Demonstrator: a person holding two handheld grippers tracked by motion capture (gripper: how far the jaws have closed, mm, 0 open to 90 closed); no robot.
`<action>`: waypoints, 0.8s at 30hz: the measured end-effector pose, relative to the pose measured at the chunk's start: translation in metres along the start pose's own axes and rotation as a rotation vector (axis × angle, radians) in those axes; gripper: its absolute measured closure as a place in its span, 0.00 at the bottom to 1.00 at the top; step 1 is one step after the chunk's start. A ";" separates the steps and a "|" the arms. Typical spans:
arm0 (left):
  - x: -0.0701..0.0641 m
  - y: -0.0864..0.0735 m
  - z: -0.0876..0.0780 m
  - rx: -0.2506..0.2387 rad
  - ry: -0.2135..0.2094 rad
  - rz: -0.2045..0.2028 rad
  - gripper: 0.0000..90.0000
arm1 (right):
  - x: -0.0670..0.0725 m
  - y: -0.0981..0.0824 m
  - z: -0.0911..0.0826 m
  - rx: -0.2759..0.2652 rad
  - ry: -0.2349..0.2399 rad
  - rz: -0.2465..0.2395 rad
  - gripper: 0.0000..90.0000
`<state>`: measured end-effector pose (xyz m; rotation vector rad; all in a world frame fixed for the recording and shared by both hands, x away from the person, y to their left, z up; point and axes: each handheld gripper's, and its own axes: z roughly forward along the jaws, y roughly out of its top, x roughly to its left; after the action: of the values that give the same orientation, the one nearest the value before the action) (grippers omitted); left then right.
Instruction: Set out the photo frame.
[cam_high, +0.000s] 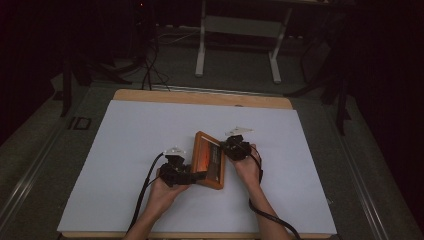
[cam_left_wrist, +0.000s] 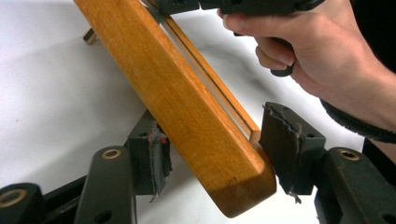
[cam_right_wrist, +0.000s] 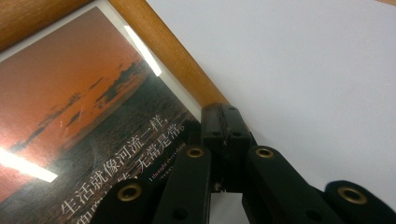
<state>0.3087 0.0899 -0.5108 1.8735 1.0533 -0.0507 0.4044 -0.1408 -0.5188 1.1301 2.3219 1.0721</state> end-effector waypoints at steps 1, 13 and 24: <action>0.000 0.000 0.000 0.000 -0.002 -0.004 0.49 | 0.000 0.000 0.000 0.001 0.001 0.001 1.00; 0.006 0.001 0.002 -0.005 -0.045 -0.089 0.59 | -0.005 -0.003 -0.008 -0.002 0.000 -0.019 1.00; -0.015 0.014 0.009 -0.028 0.001 -0.032 0.70 | -0.014 -0.008 -0.057 -0.049 0.036 -0.064 0.85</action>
<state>0.3121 0.0717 -0.4993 1.8323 1.0794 -0.0537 0.3760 -0.1824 -0.4876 1.0194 2.3297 1.1289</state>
